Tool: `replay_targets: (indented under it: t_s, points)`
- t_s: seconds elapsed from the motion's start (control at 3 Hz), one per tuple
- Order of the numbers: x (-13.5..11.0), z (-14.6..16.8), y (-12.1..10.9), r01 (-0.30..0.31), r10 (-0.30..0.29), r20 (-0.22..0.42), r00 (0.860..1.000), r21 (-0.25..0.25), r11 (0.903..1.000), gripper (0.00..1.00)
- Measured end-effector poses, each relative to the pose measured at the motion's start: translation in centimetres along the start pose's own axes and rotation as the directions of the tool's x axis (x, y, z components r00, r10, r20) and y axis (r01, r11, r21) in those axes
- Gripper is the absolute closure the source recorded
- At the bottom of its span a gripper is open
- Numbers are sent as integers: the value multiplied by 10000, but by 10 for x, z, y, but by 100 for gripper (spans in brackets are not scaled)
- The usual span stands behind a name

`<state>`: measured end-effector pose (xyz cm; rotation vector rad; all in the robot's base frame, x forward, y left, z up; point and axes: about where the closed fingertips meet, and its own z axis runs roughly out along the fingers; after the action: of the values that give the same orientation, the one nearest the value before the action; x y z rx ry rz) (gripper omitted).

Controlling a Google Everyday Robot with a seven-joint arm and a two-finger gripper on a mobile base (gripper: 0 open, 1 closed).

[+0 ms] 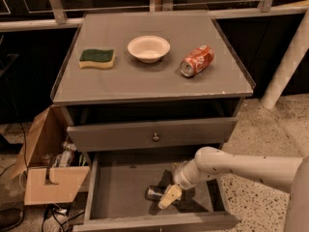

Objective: Pick redbull can from middle drawer and place on counter

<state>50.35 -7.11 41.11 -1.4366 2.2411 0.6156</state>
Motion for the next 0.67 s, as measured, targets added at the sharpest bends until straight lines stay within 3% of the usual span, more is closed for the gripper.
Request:
replay_targets:
  t_s: [0.67]
  points:
    - [20, 21, -18, -339, 341, -15, 9994, 491, 9982, 0]
